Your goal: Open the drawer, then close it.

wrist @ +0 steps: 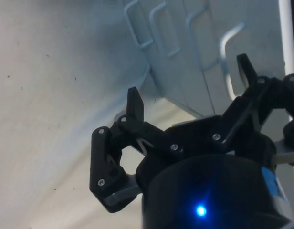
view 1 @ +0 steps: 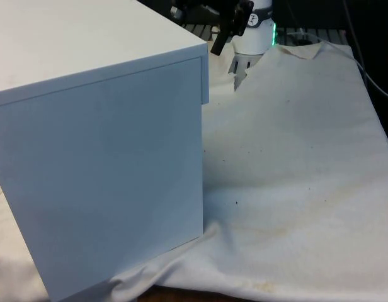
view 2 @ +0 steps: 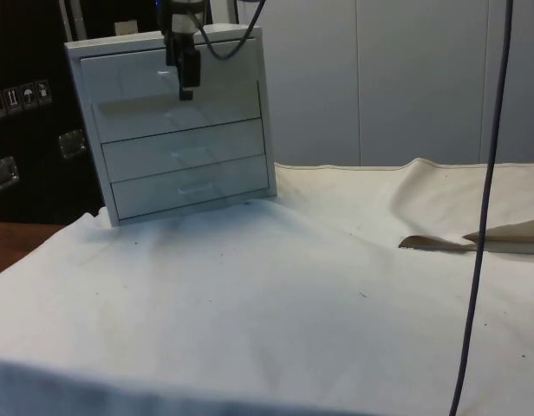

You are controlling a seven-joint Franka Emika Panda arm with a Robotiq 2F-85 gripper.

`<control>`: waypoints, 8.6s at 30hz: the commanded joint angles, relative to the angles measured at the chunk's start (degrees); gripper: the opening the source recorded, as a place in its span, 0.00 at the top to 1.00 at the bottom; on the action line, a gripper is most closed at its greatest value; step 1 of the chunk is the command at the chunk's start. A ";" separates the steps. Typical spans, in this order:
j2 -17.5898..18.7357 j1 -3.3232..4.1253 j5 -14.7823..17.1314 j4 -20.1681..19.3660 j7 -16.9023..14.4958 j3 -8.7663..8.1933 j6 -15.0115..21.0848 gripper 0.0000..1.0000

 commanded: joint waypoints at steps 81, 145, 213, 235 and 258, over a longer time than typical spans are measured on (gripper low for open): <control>-7.79 1.26 -7.10 -7.33 2.06 -0.69 2.58 1.00; -15.87 0.74 -25.38 -16.90 24.92 9.91 -2.52 0.14; -11.06 0.17 -30.88 -16.84 35.29 15.13 -5.90 1.00; -11.06 -0.11 -33.00 -14.04 33.40 10.66 -5.90 1.00; -10.31 -0.11 -32.66 -10.03 31.57 8.02 -6.76 1.00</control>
